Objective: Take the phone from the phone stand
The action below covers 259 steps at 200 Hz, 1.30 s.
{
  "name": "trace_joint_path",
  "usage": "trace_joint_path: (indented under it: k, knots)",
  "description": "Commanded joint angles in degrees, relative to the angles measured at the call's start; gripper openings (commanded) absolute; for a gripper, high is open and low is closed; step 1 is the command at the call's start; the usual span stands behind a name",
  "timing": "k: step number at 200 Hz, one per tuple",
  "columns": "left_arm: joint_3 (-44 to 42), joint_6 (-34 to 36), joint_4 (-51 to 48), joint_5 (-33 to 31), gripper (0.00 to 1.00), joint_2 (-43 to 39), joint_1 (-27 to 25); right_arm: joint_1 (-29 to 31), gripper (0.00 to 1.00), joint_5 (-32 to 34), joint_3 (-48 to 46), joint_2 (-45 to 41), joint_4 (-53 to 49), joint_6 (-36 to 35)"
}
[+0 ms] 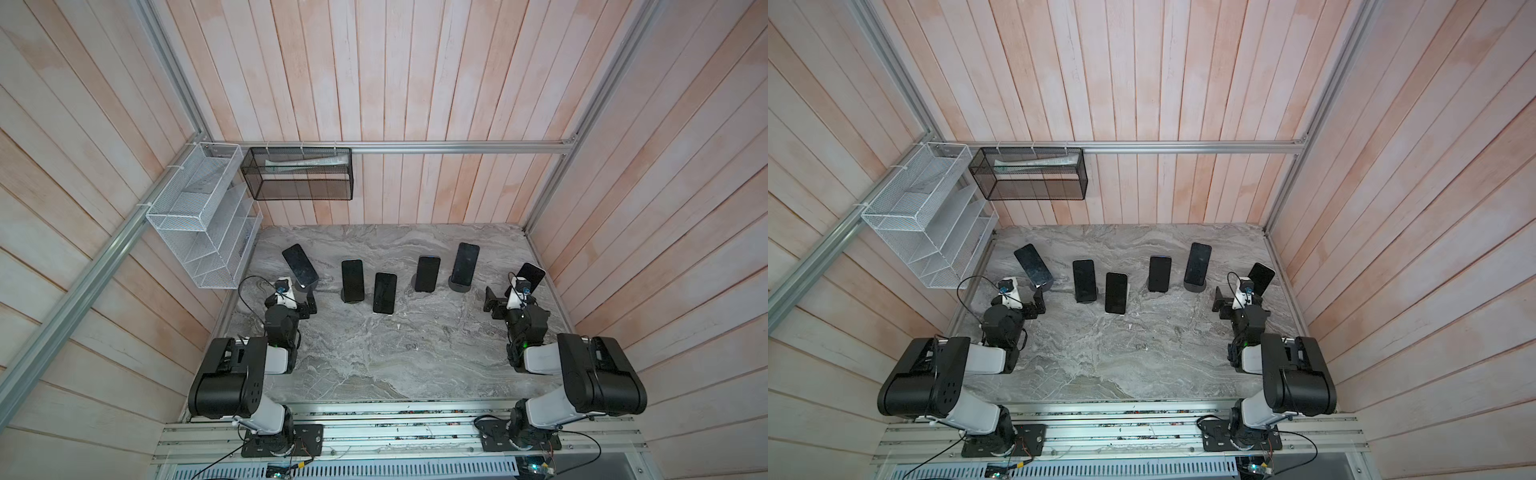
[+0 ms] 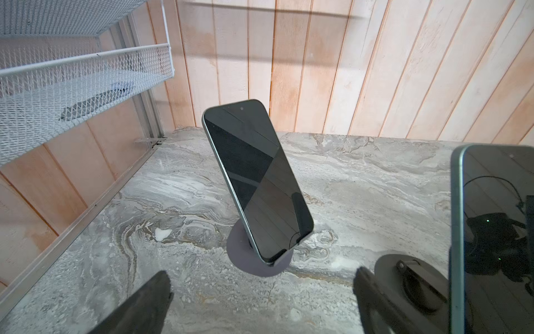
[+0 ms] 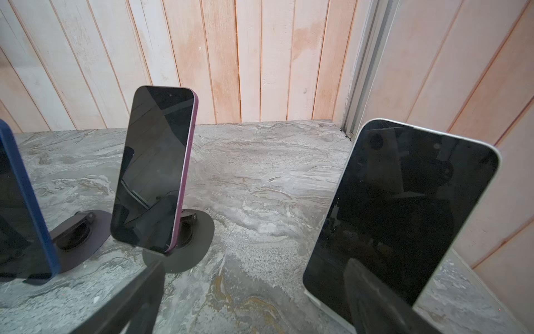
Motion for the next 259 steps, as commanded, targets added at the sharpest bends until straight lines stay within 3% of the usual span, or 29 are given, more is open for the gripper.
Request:
trace_joint_path:
  k: [1, 259]
  knots:
    - [0.11, 0.5, 0.11, 0.47, 1.0, -0.31, 0.13, -0.29, 0.98, -0.66, 0.19, -0.01, -0.57, -0.09]
    - [-0.23, 0.64, 1.18, 0.95, 1.0, -0.9, 0.19, -0.3, 0.98, -0.72, 0.11, -0.08, -0.5, -0.07]
